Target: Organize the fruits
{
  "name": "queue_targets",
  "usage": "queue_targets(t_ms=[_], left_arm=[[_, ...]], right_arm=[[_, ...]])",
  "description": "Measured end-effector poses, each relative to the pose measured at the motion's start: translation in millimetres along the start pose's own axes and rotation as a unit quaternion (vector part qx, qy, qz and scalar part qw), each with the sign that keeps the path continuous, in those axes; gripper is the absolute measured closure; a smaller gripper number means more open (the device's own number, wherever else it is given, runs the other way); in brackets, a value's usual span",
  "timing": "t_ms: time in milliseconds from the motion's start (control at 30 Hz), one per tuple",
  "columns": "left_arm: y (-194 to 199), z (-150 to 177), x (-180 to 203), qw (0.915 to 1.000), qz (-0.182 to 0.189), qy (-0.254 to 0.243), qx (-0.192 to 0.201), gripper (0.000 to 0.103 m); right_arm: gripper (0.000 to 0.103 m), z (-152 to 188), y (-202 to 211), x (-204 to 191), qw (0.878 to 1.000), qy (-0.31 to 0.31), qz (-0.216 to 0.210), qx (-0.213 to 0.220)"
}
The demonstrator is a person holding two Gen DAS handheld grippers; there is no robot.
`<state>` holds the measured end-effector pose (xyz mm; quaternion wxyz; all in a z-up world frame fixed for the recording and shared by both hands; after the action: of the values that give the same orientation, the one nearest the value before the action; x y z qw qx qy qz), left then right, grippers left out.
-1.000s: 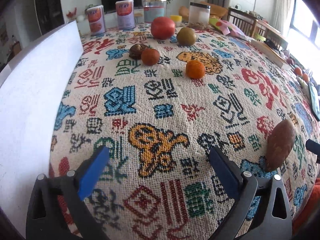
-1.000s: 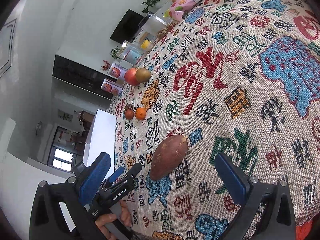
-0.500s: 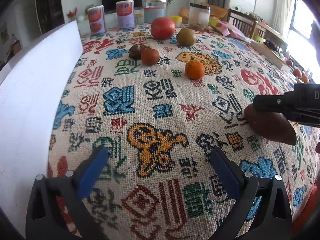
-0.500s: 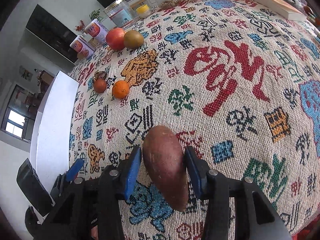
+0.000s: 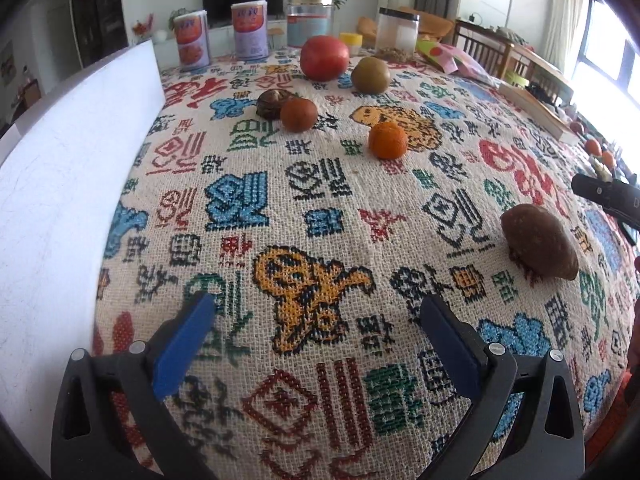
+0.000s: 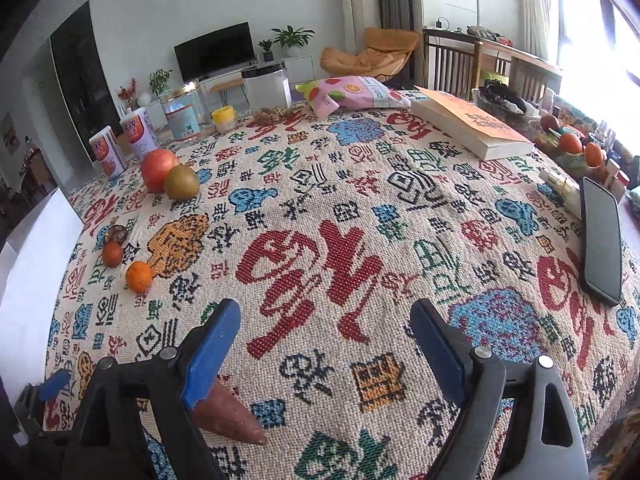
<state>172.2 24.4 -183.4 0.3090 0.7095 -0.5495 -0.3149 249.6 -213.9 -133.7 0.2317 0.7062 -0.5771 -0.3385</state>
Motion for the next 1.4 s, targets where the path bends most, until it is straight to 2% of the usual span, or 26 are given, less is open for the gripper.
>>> queue_targets(t_ms=[67,133,233,333,400,533,633,700,1400], left_arm=[[0,0,0,1.0,-0.001,-0.001,0.0,0.001],[-1,0,1,1.0,-0.004,-0.003,-0.001,0.001],[-1,0,1,1.0,-0.006,-0.004,-0.001,0.001],[-1,0,2,1.0,-0.007,-0.005,-0.001,0.001],[-1,0,1,1.0,-0.006,-0.004,-0.001,0.001],[-1,0,1,1.0,-0.006,-0.005,-0.001,0.001],[-1,0,1,1.0,-0.006,-0.004,-0.001,0.001],[-1,0,1,1.0,-0.006,-0.004,-0.001,0.001],[-1,0,2,1.0,-0.007,-0.005,-0.001,0.001]], right_arm=[[0.016,8,-3,17,1.0,-0.002,0.013,-0.001],[0.016,13,-9,24,1.0,-0.014,0.009,-0.009],[0.016,15,-16,22,1.0,-0.008,-0.001,-0.019],[0.016,23,-29,21,0.999,-0.009,-0.009,-0.048],[0.016,23,-28,20,0.999,-0.006,-0.012,-0.044],[0.01,26,-32,16,0.999,0.006,-0.012,-0.052],[0.003,30,-38,8,0.997,0.035,0.008,-0.067],[0.0,32,-39,7,0.997,0.039,0.009,-0.069],[0.0,33,-39,8,0.997,0.037,0.009,-0.069]])
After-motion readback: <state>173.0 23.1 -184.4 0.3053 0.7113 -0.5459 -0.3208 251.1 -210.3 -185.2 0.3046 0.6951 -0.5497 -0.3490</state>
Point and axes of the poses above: each gripper's, at about its wrist camera, not at the fingertips, and y roughly against the way its jaws point, x to its right, z to its underside, the point moved 7 cm from there along -y, roughly the way its jaws point, and after that the axes turned 10 degrees about -z, right-handed, at the moved point
